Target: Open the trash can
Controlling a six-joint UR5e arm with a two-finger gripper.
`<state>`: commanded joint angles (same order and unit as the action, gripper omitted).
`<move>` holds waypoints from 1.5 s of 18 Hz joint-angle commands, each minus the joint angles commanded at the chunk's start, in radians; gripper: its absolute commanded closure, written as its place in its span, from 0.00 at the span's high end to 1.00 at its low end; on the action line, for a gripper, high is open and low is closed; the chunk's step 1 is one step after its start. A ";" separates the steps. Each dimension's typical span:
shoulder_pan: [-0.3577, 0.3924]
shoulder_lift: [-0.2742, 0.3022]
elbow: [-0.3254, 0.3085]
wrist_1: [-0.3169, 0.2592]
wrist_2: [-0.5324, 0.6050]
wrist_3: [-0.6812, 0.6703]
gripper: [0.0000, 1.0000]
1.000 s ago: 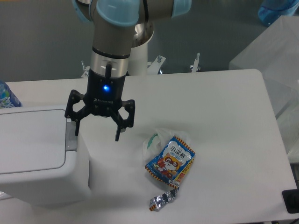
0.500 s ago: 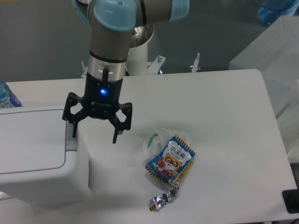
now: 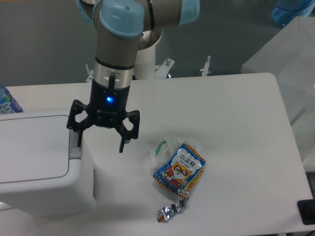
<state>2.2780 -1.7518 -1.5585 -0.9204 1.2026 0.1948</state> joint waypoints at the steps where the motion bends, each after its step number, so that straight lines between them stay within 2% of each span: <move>1: 0.000 -0.002 -0.002 0.000 0.000 0.002 1.00; 24: 0.000 -0.008 -0.002 0.002 0.002 0.003 1.00; 27: 0.002 -0.005 0.044 0.000 0.008 0.018 1.00</move>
<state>2.2795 -1.7564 -1.5143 -0.9204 1.2103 0.2132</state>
